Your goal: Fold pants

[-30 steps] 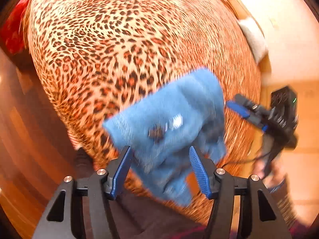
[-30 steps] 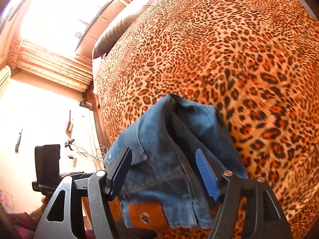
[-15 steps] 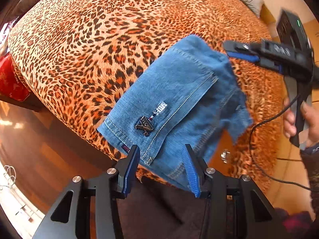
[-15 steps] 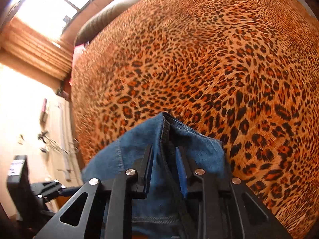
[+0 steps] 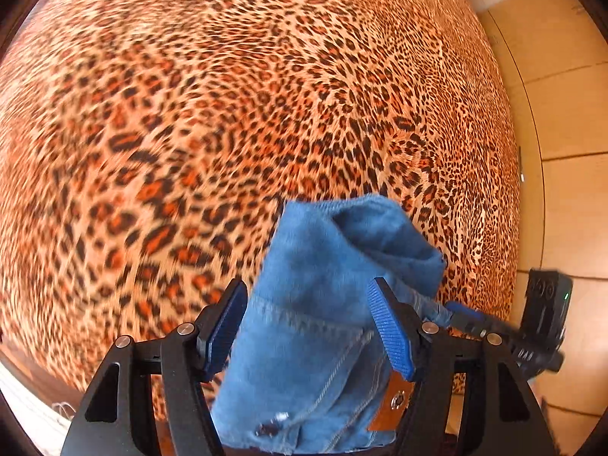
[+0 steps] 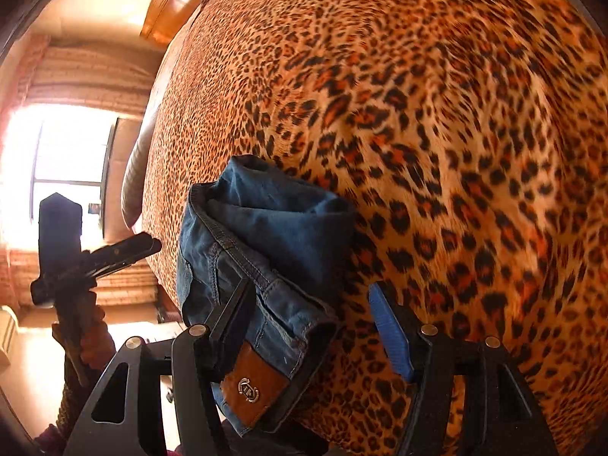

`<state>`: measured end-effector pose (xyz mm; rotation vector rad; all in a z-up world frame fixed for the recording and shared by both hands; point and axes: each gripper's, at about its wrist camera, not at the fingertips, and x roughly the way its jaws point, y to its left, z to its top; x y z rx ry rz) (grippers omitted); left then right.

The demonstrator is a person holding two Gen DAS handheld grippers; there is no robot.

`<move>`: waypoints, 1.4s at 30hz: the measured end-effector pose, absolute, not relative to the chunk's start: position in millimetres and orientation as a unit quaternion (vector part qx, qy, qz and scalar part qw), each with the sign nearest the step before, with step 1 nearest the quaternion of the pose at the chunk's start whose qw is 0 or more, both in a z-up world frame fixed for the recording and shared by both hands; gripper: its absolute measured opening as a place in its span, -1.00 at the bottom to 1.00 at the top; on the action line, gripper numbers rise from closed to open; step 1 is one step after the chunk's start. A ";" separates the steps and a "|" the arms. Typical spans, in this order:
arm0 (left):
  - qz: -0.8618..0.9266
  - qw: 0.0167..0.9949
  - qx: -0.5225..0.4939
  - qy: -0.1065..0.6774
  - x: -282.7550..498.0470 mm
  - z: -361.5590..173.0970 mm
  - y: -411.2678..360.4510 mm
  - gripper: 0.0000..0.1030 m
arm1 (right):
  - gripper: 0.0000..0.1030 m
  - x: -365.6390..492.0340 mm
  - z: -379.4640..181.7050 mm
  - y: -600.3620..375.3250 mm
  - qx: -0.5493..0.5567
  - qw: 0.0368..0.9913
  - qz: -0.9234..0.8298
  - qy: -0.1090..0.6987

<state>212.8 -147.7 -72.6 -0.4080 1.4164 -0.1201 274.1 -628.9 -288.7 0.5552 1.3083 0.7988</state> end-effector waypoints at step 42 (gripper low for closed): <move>-0.115 0.734 -0.095 0.662 313.4 -125.1 -144.3 -0.55 | -0.53 276.3 -267.5 -570.0 0.256 0.799 0.097 0.535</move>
